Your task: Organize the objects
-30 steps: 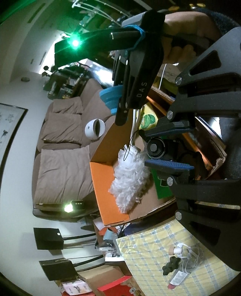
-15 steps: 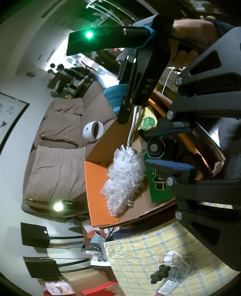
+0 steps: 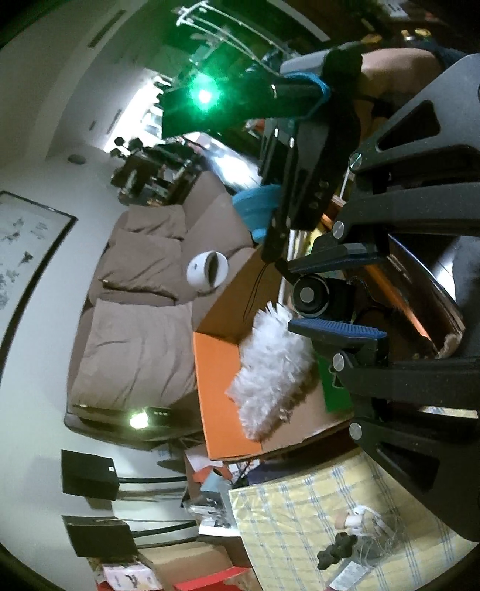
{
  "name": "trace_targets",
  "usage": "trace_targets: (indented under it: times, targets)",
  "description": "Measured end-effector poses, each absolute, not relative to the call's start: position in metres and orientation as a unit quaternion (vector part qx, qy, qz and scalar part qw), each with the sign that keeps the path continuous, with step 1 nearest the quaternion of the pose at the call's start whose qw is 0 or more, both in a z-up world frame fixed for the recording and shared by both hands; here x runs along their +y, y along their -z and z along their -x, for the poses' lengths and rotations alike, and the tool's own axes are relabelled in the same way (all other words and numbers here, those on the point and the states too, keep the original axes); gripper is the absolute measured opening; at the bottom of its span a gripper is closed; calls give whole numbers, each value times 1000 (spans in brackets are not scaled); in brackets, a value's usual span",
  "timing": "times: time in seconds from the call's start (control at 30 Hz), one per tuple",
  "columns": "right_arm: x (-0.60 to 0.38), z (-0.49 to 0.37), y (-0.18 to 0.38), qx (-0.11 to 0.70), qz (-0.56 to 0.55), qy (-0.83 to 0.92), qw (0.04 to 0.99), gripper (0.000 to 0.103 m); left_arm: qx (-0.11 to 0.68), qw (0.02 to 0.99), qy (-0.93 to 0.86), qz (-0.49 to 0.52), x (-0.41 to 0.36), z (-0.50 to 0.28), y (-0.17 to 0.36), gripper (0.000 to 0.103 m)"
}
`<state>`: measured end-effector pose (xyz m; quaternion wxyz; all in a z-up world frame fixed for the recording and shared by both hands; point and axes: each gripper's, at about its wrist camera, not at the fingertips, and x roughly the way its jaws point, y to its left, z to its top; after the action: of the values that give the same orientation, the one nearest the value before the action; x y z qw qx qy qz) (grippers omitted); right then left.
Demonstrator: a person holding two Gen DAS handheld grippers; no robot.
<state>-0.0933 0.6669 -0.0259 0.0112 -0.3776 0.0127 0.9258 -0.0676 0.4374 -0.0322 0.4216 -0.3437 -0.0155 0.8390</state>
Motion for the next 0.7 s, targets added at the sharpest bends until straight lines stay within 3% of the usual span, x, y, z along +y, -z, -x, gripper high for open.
trace_targets:
  times: [0.7]
  targets:
    - [673, 88, 19, 32, 358, -933, 4, 24, -80, 439, -822, 353, 431, 81, 52, 23]
